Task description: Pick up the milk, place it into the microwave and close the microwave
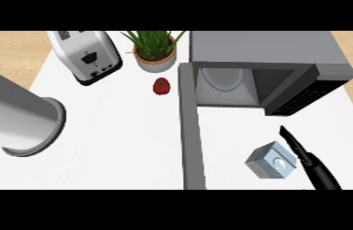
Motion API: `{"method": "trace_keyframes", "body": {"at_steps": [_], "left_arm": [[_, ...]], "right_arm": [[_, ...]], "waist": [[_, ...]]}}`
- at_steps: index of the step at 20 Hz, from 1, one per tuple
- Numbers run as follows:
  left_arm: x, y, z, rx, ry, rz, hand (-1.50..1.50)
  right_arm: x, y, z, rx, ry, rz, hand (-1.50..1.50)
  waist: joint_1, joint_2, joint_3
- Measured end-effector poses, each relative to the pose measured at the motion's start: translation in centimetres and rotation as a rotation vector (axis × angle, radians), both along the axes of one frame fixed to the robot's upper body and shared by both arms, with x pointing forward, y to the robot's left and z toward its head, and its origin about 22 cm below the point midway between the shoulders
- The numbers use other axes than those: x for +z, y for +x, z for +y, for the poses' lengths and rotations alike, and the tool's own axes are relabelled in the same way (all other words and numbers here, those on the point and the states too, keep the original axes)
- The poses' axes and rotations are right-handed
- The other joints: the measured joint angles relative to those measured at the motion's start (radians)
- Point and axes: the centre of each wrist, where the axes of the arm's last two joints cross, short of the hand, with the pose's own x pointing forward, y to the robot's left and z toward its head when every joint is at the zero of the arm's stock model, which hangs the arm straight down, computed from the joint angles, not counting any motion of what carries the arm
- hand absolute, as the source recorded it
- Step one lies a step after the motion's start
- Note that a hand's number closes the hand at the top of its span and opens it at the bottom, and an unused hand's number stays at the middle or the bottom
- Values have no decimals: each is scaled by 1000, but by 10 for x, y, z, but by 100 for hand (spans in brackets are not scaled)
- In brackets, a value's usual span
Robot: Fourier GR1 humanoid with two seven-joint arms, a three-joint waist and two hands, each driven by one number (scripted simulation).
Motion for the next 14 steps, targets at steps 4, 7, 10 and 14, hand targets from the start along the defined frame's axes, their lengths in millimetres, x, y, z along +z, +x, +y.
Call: {"method": "trace_keyframes", "body": {"at_steps": [4,7,10,14], "left_arm": [[2,-3,5,0,-2,-3,-150],[4,-7,9,-3,-2,0,-150],[5,-9,11,-8,-4,-6,-150],[3,-12,10,-8,-26,-5,-150]], "right_arm": [[-22,9,0,-1,-15,7,-150],[-30,21,2,-2,-4,15,-150],[-41,24,2,-2,1,34,-150],[-48,32,5,6,20,62,-150]], "waist": [[0,1,0],[3,1,0],[4,2,1],[5,2,1]]}}
